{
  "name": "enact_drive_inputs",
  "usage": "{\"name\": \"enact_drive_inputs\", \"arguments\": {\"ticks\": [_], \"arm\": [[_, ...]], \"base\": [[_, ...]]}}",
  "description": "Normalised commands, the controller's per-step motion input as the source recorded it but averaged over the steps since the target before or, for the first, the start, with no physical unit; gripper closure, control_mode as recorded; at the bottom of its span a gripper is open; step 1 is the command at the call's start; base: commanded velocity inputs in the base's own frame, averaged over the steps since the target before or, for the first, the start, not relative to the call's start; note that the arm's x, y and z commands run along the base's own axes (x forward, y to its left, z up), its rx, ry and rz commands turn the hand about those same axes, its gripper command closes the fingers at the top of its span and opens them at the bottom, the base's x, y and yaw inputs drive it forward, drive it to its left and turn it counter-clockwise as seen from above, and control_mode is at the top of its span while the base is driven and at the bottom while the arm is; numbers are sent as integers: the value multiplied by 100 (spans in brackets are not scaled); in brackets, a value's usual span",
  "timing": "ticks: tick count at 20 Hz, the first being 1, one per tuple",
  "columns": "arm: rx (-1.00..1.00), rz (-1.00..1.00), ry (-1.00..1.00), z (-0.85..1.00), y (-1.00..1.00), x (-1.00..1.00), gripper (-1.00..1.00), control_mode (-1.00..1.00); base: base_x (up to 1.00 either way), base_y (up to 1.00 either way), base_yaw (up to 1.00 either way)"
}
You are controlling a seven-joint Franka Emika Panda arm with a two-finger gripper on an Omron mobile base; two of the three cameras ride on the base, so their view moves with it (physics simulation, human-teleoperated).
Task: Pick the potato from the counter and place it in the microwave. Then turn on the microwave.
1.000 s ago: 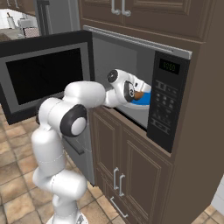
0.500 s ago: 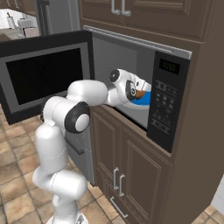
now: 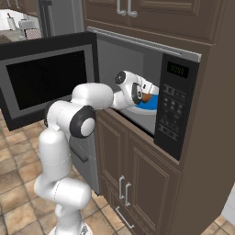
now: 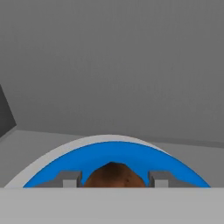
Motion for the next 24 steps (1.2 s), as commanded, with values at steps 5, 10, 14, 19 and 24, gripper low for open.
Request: {"name": "enact_drive_inputs", "arguments": {"ticks": [5,10,14,19,24], "arm": [[0,0,0,0,0,0,-100,-100],[0,0,0,0,0,0,-100,-100],[0,0,0,0,0,0,-100,-100],[0,0,0,0,0,-10,-100,-100],[0,0,0,0,0,-37,-100,-100]], "base": [[0,0,0],[0,0,0],[0,0,0],[0,0,0],[0,0,0]]}}
